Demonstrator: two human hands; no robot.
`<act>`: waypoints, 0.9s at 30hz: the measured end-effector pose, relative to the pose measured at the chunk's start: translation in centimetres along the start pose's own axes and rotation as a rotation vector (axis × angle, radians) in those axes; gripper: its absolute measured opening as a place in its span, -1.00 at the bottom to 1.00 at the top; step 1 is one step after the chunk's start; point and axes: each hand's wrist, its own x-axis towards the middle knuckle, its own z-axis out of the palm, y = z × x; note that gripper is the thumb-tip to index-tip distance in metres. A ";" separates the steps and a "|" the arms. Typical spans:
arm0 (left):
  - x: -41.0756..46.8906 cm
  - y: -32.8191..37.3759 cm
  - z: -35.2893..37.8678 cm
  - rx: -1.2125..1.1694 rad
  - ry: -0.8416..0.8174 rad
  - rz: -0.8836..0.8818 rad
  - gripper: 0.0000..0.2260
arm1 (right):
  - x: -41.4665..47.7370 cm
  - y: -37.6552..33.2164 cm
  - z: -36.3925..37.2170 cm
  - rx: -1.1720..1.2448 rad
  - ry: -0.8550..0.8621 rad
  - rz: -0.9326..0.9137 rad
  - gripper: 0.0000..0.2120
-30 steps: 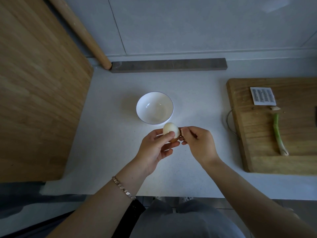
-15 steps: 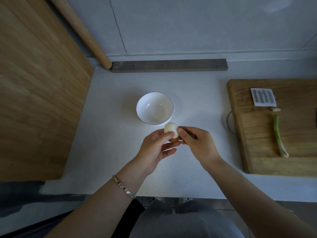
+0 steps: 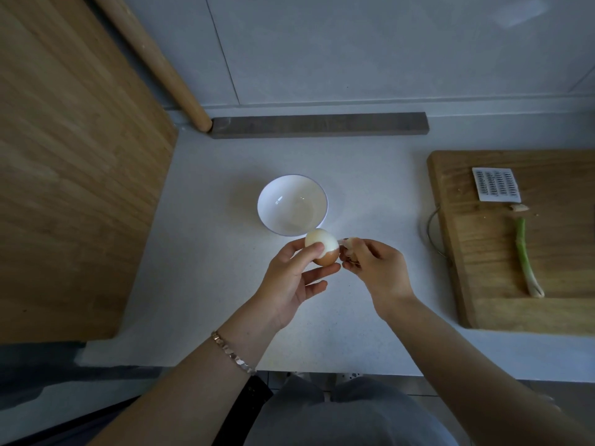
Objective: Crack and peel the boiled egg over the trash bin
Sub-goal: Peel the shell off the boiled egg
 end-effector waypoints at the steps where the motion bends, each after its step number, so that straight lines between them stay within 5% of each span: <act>1: 0.0 0.1 -0.1 -0.020 -0.011 -0.008 -0.86 | 0.0 0.0 0.0 -0.023 -0.005 -0.011 -0.79; 14: 0.1 0.3 -0.5 -0.021 -0.092 0.051 -0.69 | -0.1 -0.4 0.1 -0.196 -0.109 -0.063 -0.75; 27: 0.2 0.2 0.1 0.020 0.117 0.065 -0.63 | -0.7 -0.2 0.2 -0.264 -0.060 -0.200 -0.86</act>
